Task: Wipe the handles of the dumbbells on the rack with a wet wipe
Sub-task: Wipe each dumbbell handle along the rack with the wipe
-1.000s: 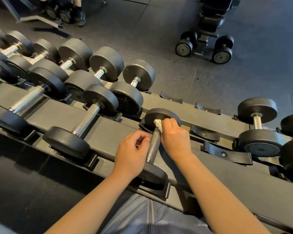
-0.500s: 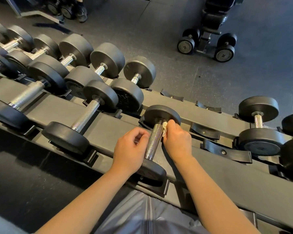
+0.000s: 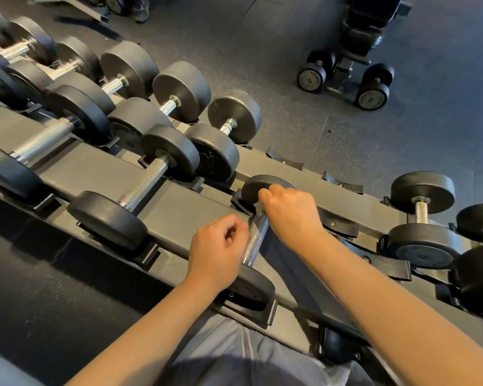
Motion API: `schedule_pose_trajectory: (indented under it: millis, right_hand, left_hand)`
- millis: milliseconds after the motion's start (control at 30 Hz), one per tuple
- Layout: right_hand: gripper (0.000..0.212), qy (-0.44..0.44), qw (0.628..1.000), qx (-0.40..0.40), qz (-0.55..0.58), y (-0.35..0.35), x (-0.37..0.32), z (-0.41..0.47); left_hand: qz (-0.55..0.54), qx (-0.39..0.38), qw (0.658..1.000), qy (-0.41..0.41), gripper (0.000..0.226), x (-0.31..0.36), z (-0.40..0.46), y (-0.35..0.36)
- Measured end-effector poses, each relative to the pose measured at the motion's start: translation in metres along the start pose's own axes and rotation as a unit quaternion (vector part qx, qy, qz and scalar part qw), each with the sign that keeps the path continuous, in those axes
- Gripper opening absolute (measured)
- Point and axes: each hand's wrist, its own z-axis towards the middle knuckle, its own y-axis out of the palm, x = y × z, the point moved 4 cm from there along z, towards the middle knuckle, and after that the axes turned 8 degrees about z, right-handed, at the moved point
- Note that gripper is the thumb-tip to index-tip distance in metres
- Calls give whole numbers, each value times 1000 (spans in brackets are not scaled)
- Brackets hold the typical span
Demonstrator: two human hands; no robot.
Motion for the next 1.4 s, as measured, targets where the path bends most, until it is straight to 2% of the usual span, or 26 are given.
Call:
schedule_pose_trajectory:
  millis: [100,167,300,367,467,567,667,833,933,1000,1133,1200,1233,1267,1400]
  right_hand:
    - [12,-48,992,-100,-59,-2,-10,13]
    - [10,-103,983,-113,-100,-4,-22,25]
    - [17,-200,925,-278,-162,17,-46,46]
    - [19,-209,910,-309,-181,19,-56,54]
    - [21,-212,906,-319,-180,21,-60,54]
    - [18,-224,916,-289,-163,14,-48,48]
    - [22,-193,947,-219,-133,9,-32,40]
    - [17,-66,993,-93,15,2,-4,10]
    - [36,18,998,15,52,4,7,-8]
    - [40,71,992,74,79,12,8,-16]
    - [26,178,958,161,157,31,5,-28]
    - [9,279,927,104,229,48,8,-36]
    - [4,325,905,58,267,58,9,-40]
    - [6,354,882,46,306,63,9,-42]
    - [14,411,775,146,457,63,4,-46]
  left_hand:
    - [-17,46,999,16,36,-4,-2,-2]
    - [-11,68,997,40,40,-6,-4,-3]
    - [16,84,994,73,37,-3,-6,-3]
    - [19,99,993,69,36,-4,-6,-3]
    - [18,122,990,70,33,-5,-7,-4]
    - [24,132,988,79,31,-5,-6,-4]
    - [28,135,987,84,33,-6,-5,-3]
    - [14,118,989,87,35,-5,-4,-2]
    - [-1,113,990,86,40,-6,-5,-2]
    - [-14,113,990,82,42,-8,-5,-3]
    - [-13,107,990,89,44,-7,-5,-2]
    - [-15,103,990,92,44,-6,-5,-2]
    - [-14,104,990,93,44,-5,-5,-2]
    - [-11,105,990,93,43,-5,-5,-2]
    - [11,106,990,88,43,-8,-3,-2]
